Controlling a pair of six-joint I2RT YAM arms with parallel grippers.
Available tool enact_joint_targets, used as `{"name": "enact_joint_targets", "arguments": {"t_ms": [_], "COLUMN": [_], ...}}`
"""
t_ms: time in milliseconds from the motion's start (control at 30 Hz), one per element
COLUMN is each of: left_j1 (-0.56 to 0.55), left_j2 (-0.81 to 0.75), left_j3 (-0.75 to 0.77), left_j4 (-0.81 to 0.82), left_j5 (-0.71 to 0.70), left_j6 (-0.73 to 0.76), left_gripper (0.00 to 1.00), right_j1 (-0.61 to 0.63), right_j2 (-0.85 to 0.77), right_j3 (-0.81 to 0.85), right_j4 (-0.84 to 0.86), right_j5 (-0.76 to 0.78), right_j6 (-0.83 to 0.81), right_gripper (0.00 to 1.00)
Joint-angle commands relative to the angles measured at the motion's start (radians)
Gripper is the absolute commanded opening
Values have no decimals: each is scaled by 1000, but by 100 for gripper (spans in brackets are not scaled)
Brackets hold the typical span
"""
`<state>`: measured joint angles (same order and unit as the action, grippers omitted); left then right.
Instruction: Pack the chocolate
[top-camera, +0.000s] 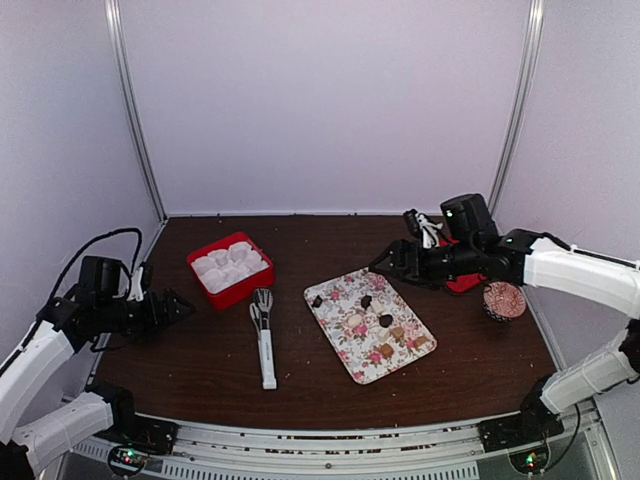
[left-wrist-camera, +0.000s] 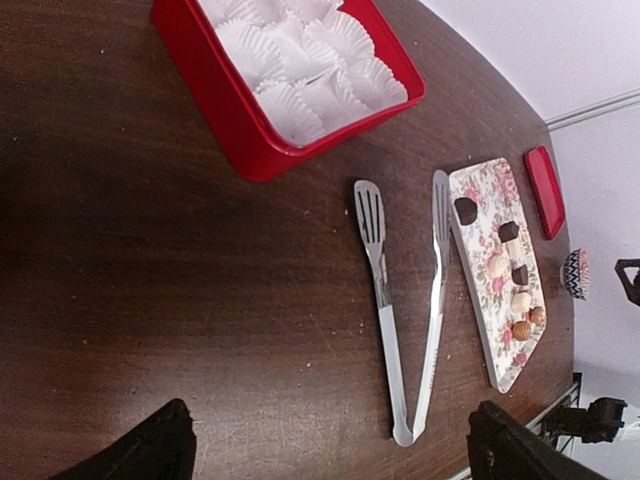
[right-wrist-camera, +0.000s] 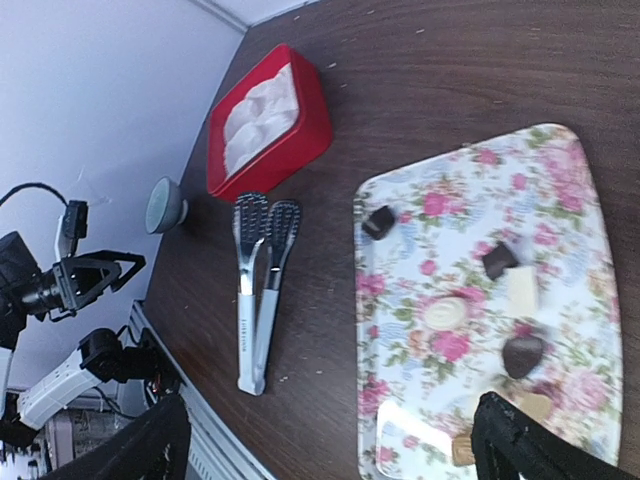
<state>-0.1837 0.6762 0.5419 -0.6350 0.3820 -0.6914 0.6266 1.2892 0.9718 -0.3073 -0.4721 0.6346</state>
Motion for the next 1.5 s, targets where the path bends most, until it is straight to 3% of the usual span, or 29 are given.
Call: {"name": "enact_joint_targets", "arguments": {"t_ms": [0,333,700,933,1100,1467], "left_j1": [-5,-4,-4,-4,-4,-5], "left_j2": [-27,-92,-82,-81,-83,-71], "left_j3": [-15,-6,12,29,27,46], "left_j4": [54,39,32,5,3,-22], "left_j5": [-2,-115,-137,-150,-156,-178], "left_j6": [-51,-124,-144,-150,-152,-150], "left_gripper": [98,98,98,98,98,98], "right_j1": [126,297,354,357,357,352], "right_j2": [197,592,873,954,988,1066], "right_j3": [157,472,627,662,667,703], "right_j4": [113,145,247,289,398,540], "right_j5": [-20,-68,-126,-143,-184,-233], "right_j6": [39,86,178,229,292,408], "right_gripper": [98,88,76,68,51,30]}}
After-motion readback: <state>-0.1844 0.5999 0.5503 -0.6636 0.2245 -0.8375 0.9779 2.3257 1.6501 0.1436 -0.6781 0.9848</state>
